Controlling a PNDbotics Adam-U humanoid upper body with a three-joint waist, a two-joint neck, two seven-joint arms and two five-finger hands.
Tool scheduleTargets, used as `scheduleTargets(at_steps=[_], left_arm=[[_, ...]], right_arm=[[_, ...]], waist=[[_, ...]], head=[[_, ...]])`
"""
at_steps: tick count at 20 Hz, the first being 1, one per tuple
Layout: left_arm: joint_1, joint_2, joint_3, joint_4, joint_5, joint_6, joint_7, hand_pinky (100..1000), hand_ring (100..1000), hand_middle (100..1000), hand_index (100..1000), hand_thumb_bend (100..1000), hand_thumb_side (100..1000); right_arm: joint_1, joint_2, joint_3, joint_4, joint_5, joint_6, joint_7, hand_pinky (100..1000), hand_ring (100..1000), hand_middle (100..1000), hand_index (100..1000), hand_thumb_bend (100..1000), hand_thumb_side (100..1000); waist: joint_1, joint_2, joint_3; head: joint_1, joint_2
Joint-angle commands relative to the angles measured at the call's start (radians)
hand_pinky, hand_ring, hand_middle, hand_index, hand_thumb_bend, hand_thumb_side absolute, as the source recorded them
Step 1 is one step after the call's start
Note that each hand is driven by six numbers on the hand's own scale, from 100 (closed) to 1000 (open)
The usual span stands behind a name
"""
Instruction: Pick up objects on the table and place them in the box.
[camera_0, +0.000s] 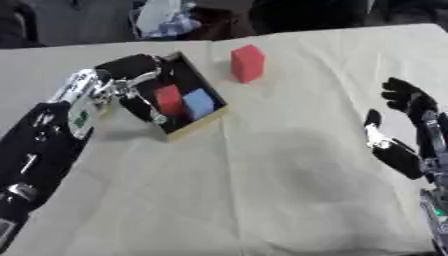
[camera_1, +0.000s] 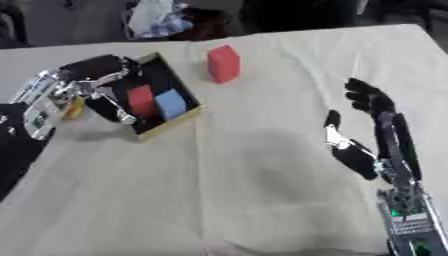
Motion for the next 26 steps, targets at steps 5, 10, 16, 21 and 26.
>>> scheduleTargets(at_steps=[5,10,16,21,26], left_arm=[[-0.026,0.097,0.007,-0.128,0.077,0.021,-0.026,745,684,669,804,633,366],[-0.002,0.198,0.041,-0.179,0.106,0.076,-0.047,745,686,669,807,648,371],[0.046,0.272,0.119,-0.069,0.056,0.138,-0.02,744,685,672,809,637,341],[0.054,0.275,0.166,0.059,0.014,0.163,-0.005,742,684,672,810,628,330],[0.045,0.243,0.196,0.165,-0.034,0.182,0.018,737,681,675,814,624,331]], right_arm=[[-0.008,-0.007,-0.004,-0.01,-0.004,0.0,0.0,824,825,812,898,100,194],[-0.007,-0.009,-0.008,-0.008,-0.003,0.002,-0.004,824,825,812,898,100,196],[-0.005,-0.011,-0.011,-0.009,-0.003,0.003,-0.007,824,825,811,898,100,199],[-0.005,-0.011,-0.011,-0.008,-0.004,0.003,-0.008,824,825,811,898,100,202],[-0.005,-0.009,-0.012,-0.008,-0.005,0.003,-0.008,824,825,811,898,100,204]], waist=[[0.0,-0.027,0.007],[0.001,-0.028,0.017],[0.003,-0.027,0.025],[0.002,-0.025,0.03],[-0.001,-0.025,0.026]], head=[[-0.008,0.005],[-0.016,0.005],[-0.022,0.005],[-0.026,0.005],[-0.028,0.005]])
